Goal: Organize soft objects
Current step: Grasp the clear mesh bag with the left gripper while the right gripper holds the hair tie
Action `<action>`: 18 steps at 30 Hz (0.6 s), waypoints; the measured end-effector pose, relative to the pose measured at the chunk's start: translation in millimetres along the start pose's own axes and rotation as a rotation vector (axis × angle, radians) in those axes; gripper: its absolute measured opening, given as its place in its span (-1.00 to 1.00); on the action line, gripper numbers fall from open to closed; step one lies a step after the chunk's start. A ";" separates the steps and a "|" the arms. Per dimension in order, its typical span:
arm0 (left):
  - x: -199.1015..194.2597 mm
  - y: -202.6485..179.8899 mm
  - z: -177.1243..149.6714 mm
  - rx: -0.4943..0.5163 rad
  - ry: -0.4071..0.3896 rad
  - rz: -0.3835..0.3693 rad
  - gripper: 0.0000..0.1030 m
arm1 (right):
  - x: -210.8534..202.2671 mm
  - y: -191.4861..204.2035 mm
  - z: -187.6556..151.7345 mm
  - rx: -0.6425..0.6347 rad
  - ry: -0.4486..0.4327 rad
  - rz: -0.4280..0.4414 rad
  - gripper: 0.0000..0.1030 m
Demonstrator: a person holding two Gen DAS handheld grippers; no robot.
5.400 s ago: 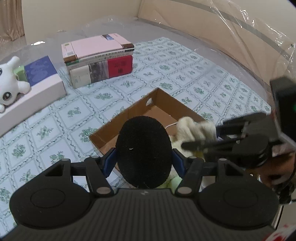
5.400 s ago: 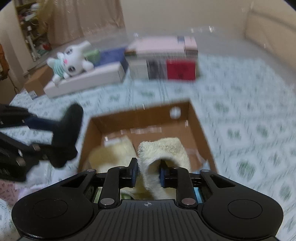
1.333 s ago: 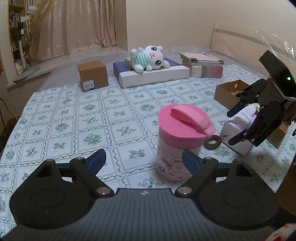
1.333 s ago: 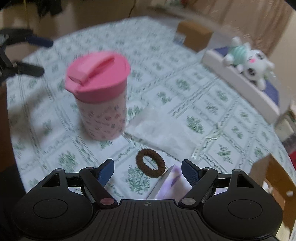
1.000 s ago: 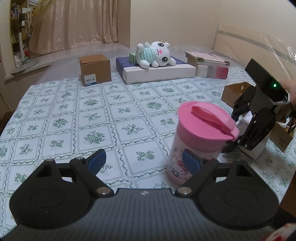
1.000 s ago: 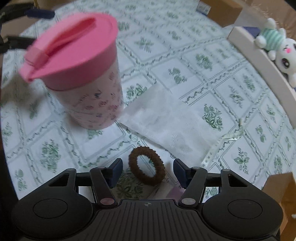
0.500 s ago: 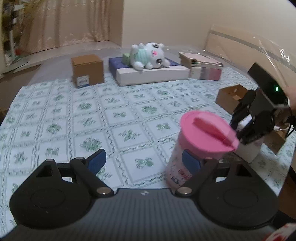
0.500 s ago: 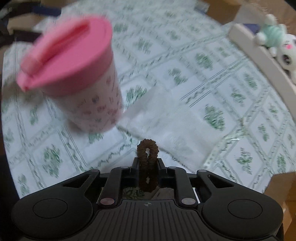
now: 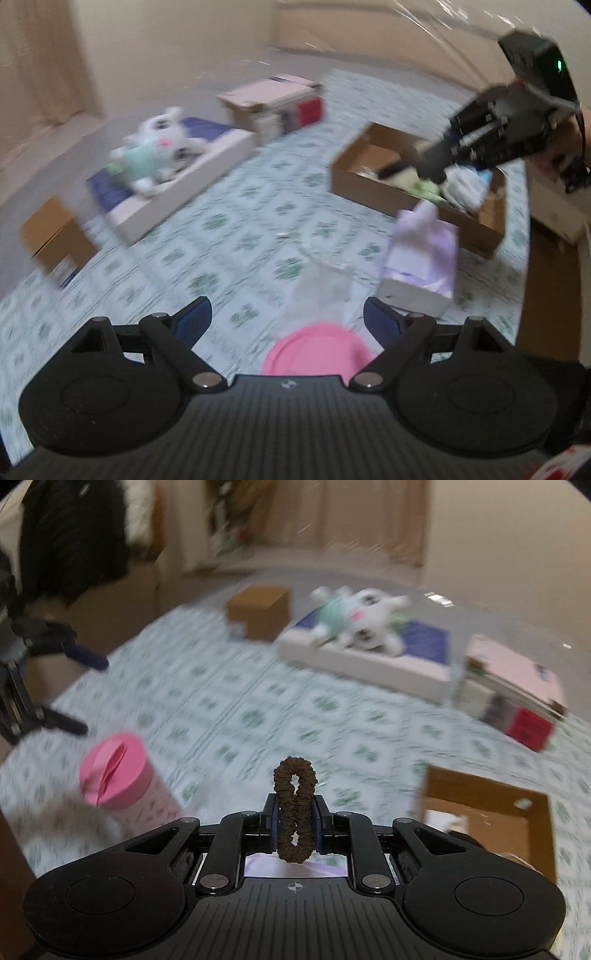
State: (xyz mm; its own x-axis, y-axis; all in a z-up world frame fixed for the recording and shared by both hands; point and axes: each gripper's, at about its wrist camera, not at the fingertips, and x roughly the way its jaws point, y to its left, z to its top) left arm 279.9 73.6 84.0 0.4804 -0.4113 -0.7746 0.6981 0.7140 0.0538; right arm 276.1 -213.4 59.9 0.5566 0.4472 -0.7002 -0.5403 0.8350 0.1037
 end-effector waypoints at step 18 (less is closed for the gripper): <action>189.2 -39.1 70.4 0.353 0.376 -0.185 0.70 | -34.5 -72.7 -50.6 0.217 -0.117 -0.067 -0.65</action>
State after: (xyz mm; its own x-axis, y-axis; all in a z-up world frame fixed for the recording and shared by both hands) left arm 380.9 -72.1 -20.3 0.1550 -0.2345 -0.9597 0.9196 0.3892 0.0534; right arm 264.3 -305.8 40.7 0.6624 0.4124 -0.6254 -0.3587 0.9075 0.2185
